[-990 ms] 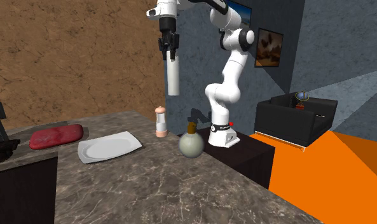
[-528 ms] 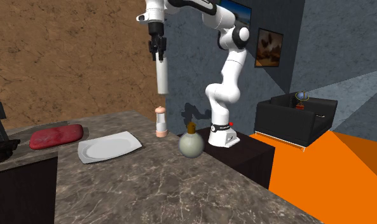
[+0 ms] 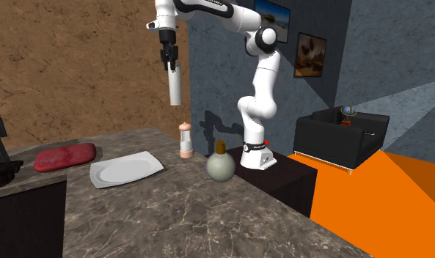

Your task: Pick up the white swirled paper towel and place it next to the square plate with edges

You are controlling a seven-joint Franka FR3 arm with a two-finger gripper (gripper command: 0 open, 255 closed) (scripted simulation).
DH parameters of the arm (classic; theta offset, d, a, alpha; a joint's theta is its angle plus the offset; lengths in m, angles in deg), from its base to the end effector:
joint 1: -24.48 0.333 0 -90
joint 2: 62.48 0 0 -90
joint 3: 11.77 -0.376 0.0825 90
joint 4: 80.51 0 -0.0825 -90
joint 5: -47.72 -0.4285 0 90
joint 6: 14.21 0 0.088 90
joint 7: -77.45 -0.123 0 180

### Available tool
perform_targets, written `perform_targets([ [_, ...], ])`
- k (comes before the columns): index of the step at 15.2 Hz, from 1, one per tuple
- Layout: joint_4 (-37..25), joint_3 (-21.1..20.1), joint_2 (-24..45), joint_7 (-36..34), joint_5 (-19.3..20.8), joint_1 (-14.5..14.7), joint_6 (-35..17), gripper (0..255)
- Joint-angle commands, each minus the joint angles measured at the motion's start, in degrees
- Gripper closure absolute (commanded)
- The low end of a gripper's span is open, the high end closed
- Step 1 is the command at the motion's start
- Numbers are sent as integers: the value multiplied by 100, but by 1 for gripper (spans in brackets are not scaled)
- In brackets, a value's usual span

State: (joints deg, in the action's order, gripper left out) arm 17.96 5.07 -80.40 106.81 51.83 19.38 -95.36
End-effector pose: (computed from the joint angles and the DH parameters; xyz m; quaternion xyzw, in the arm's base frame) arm 0.4183 -0.2112 0.7378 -0.9978 -0.0660 -0.0027 0.0089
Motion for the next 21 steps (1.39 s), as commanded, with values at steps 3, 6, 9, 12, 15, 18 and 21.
perform_targets([
  [3,-587,443,578,626,-67,-147,10,255],
  [6,-852,668,914,955,-155,-250,-45,255],
  [9,-500,650,806,925,-117,-250,-297,255],
  [12,-169,638,714,899,-84,-253,-543,255],
  [15,144,631,637,878,-56,-258,-784,255],
  [18,440,628,575,861,-33,-264,-1021,255],
  [21,721,628,525,847,-13,-270,-1256,255],
])
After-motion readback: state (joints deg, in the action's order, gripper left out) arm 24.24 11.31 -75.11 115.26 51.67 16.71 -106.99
